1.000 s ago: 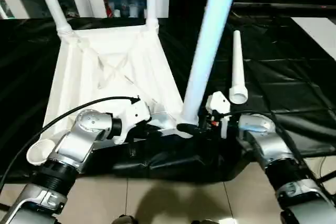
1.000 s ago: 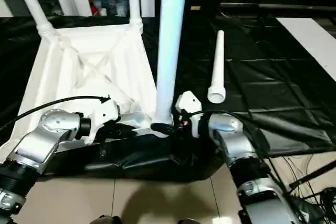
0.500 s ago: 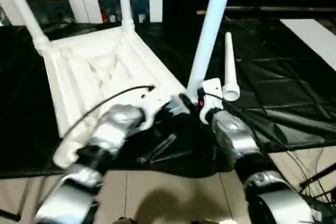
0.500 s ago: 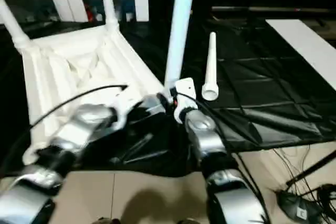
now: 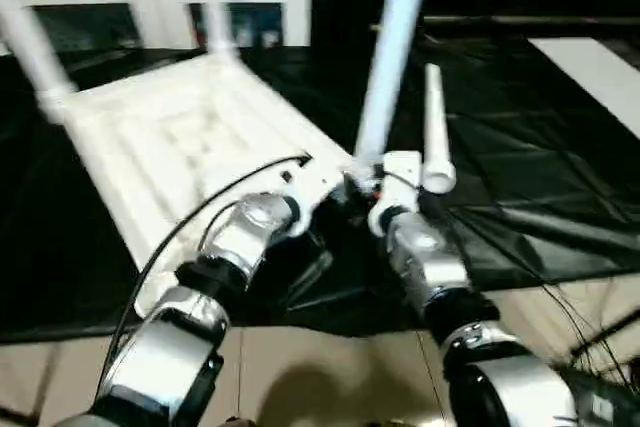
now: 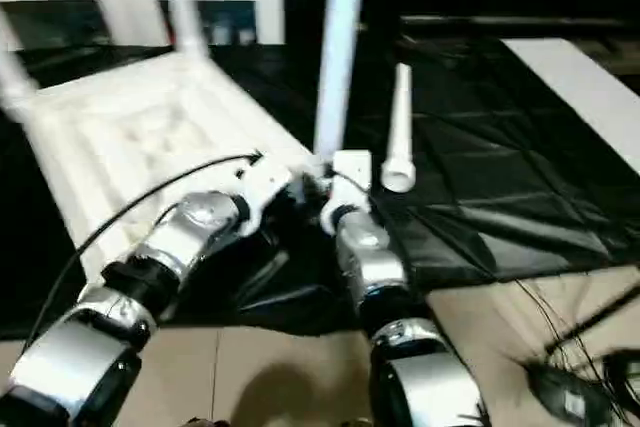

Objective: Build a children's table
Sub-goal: Rotate leg to tighten

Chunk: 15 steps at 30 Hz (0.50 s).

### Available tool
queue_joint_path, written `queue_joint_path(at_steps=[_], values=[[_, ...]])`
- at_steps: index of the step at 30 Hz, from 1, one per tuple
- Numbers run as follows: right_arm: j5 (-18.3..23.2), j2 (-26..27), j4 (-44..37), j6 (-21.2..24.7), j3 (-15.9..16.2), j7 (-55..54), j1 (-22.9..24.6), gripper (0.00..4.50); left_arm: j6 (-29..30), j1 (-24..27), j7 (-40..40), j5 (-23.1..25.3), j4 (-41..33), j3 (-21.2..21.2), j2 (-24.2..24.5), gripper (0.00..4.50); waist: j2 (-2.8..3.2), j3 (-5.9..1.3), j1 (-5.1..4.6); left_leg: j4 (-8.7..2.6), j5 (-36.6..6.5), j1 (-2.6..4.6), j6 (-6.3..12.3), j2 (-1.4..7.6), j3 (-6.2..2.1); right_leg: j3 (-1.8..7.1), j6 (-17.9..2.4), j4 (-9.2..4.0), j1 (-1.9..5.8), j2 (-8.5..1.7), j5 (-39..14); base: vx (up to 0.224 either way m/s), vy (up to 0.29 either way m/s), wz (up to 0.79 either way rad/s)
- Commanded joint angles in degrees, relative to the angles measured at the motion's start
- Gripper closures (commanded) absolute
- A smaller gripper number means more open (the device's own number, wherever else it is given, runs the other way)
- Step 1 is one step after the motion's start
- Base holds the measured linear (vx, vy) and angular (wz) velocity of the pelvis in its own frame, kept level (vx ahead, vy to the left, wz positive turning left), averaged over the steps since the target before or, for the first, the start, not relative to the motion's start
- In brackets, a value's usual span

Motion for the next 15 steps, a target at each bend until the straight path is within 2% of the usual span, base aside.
queue_joint_path(at_steps=[1,2,4,5,6,7,8,9,11,15], values=[[-0.8,-0.4,-1.8,1.0,1.5,0.5,1.1,0.58,-4.4,-0.3,1.6,-0.8,0.6,1.3,-1.0,4.50,-0.58,-3.73,0.39,-3.90,-19.7,1.25,0.75,0.78,-0.67,1.36,-8.3,-5.08,1.74,-2.21,-21.2,0.000,0.000,0.00],[-1.9,-1.6,-4.5,1.2,2.4,0.1,1.9,0.58,-6.1,-0.6,1.3,-1.1,1.2,1.6,-1.1,4.50,-0.73,-3.61,0.56,-3.86,-19.1,1.13,0.87,0.65,-0.63,1.32,-8.2,-5.18,1.95,-2.06,-20.8,0.000,0.000,0.00],[-2.5,-2.9,-9.1,2.2,3.0,0.7,3.6,0.58,-9.7,-1.1,2.6,-0.9,2.2,1.9,-1.3,4.50,-0.48,-3.91,0.80,-3.79,-17.7,1.00,1.31,0.70,-0.54,1.45,-8.7,-4.88,2.16,-2.10,-18.9,0.000,0.000,0.00],[-2.7,-3.7,-12.3,3.1,3.5,1.4,5.0,0.54,-11.2,-1.3,2.1,-2.1,2.4,2.8,-1.6,4.22,-0.21,-4.18,1.04,-3.69,-16.7,1.05,1.45,0.80,-0.49,1.48,-8.9,-4.71,2.29,-2.03,-16.6,0.000,0.000,0.00],[-3.2,-4.2,-14.6,3.7,3.8,2.1,6.1,0.51,-11.5,-1.6,1.4,-3.7,2.4,4.1,-2.0,4.06,-0.25,-4.47,1.41,-3.46,-14.7,1.06,1.66,0.78,-0.40,1.50,-9.3,-4.34,2.52,-1.92,-13.0,0.000,0.000,0.00],[-3.7,-4.4,-15.8,4.1,3.9,2.1,6.8,0.51,-11.8,-1.7,0.9,-4.9,1.8,5.2,-2.0,4.06,0.00,-4.58,1.64,-3.36,-13.4,0.94,1.94,0.74,-0.36,1.48,-10.4,-3.90,2.65,-1.97,-10.4,0.000,0.000,0.00],[-3.7,-4.5,-16.2,4.3,3.8,1.9,7.0,0.51,-11.7,-1.7,0.9,-5.3,1.2,5.6,-2.0,3.95,-0.05,-4.75,1.71,-3.23,-12.6,0.88,2.19,0.73,-0.37,1.49,-11.0,-3.74,2.76,-2.04,-8.8,0.000,0.000,0.00],[-3.7,-4.5,-16.6,4.4,3.6,1.8,7.2,0.51,-11.7,-1.7,0.9,-5.6,0.7,5.9,-1.9,3.88,-0.01,-4.96,1.76,-3.05,-10.5,0.79,2.61,0.84,-0.33,1.43,-12.4,-3.14,2.84,-1.95,-4.7,0.000,0.000,0.00],[-3.5,-4.5,-17.8,5.0,3.1,1.0,7.8,0.51,-12.9,-1.9,3.2,-5.8,-1.3,7.0,-1.2,3.65,-0.02,-4.97,1.62,-2.92,-9.0,0.61,3.48,0.86,-0.32,1.33,-13.5,-2.65,3.05,-1.83,-1.0,0.000,0.000,0.00],[-3.3,-5.0,-18.6,7.1,3.5,0.4,8.6,0.51,-9.8,-1.9,6.8,-7.0,-8.3,10.9,2.5,3.44,-0.12,-5.02,1.56,-2.61,-7.7,0.80,4.45,0.80,-0.18,1.36,-14.5,-2.23,3.28,-1.90,1.1,0.000,0.000,0.00]])
